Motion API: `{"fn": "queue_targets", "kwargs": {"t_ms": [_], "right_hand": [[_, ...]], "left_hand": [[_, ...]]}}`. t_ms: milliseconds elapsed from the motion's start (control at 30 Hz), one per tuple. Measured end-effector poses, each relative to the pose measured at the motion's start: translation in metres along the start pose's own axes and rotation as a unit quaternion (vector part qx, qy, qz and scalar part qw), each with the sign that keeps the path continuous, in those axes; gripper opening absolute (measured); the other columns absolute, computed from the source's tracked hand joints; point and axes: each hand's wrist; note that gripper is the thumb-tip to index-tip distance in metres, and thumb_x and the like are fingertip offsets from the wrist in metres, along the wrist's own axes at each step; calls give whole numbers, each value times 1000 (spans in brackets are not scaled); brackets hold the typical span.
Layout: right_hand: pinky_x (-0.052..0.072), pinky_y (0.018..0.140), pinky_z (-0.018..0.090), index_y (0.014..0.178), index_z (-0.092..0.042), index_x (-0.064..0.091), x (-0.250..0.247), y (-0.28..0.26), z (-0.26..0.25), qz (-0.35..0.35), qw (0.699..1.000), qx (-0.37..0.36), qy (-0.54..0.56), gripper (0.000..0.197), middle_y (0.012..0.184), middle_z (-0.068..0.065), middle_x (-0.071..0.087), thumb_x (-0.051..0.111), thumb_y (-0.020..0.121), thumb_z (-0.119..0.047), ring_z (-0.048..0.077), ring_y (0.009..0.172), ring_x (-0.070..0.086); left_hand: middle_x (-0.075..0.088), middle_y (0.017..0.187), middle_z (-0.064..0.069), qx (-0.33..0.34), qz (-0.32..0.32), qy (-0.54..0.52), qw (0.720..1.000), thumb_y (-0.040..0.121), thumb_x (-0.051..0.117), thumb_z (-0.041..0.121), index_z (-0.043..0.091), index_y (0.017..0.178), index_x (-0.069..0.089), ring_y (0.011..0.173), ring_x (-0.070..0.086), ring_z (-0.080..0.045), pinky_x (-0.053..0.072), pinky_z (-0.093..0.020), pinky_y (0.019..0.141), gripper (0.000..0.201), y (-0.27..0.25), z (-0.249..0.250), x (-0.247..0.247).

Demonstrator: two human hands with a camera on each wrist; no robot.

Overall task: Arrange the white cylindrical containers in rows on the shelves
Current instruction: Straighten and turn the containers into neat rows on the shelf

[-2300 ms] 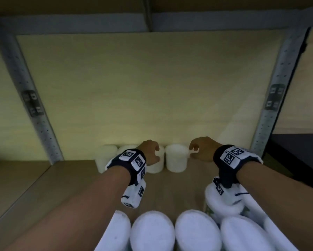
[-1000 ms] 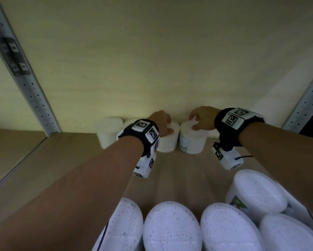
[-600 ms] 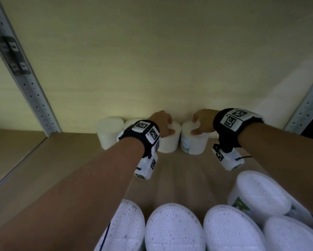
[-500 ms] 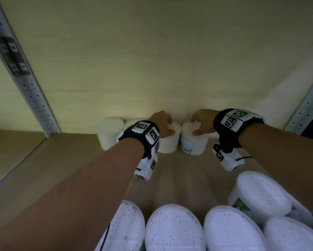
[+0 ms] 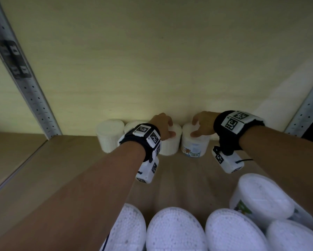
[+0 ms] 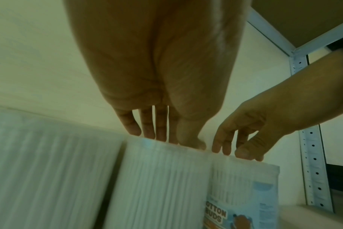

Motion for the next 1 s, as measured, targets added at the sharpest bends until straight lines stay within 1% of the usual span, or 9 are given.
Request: {"fn": "queue_targets", "kwargs": {"t_ms": [100, 200, 367, 433, 500, 567, 700, 833, 1000], "right_hand": [[40, 104, 33, 142, -7, 40, 1, 1, -1, 0, 1000, -2, -4, 64, 146, 10, 42, 60, 90, -40, 28, 130, 46], [39, 105, 33, 143, -11, 38, -1, -2, -1, -7, 1000, -11, -15, 63, 146, 9, 41, 61, 90, -36, 27, 130, 45], [37, 107, 35, 143, -16, 40, -6, -7, 1, -26, 999, -40, -11, 57, 150, 7, 37, 62, 90, -15, 27, 135, 40], [38, 106, 36, 143, -16, 41, -8, -7, 0, -23, 999, -46, -10, 57, 150, 7, 37, 62, 89, -11, 28, 136, 39], [39, 105, 35, 141, -14, 43, -9, -6, -1, -7, 999, -41, -11, 56, 147, 8, 41, 63, 89, -16, 28, 133, 43], [40, 104, 35, 139, -10, 46, -8, -5, -3, 6, 1000, -20, -10, 53, 143, 10, 45, 61, 91, -28, 28, 128, 47], [45, 105, 39, 131, -2, 54, -2, 0, -3, -7, 1000, 18, -20, 60, 136, 15, 54, 57, 91, -46, 30, 122, 54], [45, 105, 39, 131, -2, 53, 1, 3, -5, -6, 999, 19, -28, 59, 135, 14, 55, 56, 91, -44, 30, 121, 55], [39, 107, 35, 142, -9, 41, -3, -2, -2, -14, 999, -3, -31, 60, 145, 10, 43, 61, 91, -33, 28, 130, 45]], "left_hand": [[42, 138, -10, 1, 3, -1, 1000, 91, 60, 33, 11, 131, 50, 129, 41, -28, 36, -35, 106, 47, 0, 0, 1], [43, 137, -11, 2, 5, -2, 1000, 90, 61, 33, 11, 130, 50, 128, 42, -28, 36, -36, 106, 47, 1, 0, 1], [42, 138, -10, -2, 3, -7, 1000, 91, 60, 33, 11, 131, 50, 130, 41, -28, 36, -35, 106, 47, 0, 0, 2], [42, 138, -10, -2, 4, -7, 1000, 91, 60, 33, 11, 131, 49, 130, 41, -28, 36, -36, 107, 47, 0, 0, 2], [41, 139, -11, -1, 4, -5, 1000, 91, 60, 33, 11, 131, 49, 130, 41, -29, 36, -36, 108, 47, 0, 0, 3], [41, 139, -11, -1, 4, -5, 1000, 91, 60, 33, 11, 132, 49, 130, 41, -29, 36, -37, 108, 48, 0, 0, 2], [41, 139, -11, 0, 6, -10, 1000, 91, 60, 32, 10, 132, 49, 130, 40, -28, 36, -36, 107, 47, -1, 0, 3], [42, 139, -11, 1, 8, -6, 1000, 91, 60, 33, 11, 131, 49, 130, 41, -29, 37, -37, 107, 47, 0, -1, 3], [41, 139, -11, -2, 4, -8, 1000, 91, 60, 33, 11, 132, 49, 130, 40, -29, 36, -38, 108, 48, 0, 0, 3]]}}
Point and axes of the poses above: each hand's wrist, its own y-axis towards the middle knuckle, its own x-axis out of the palm, z = x × y
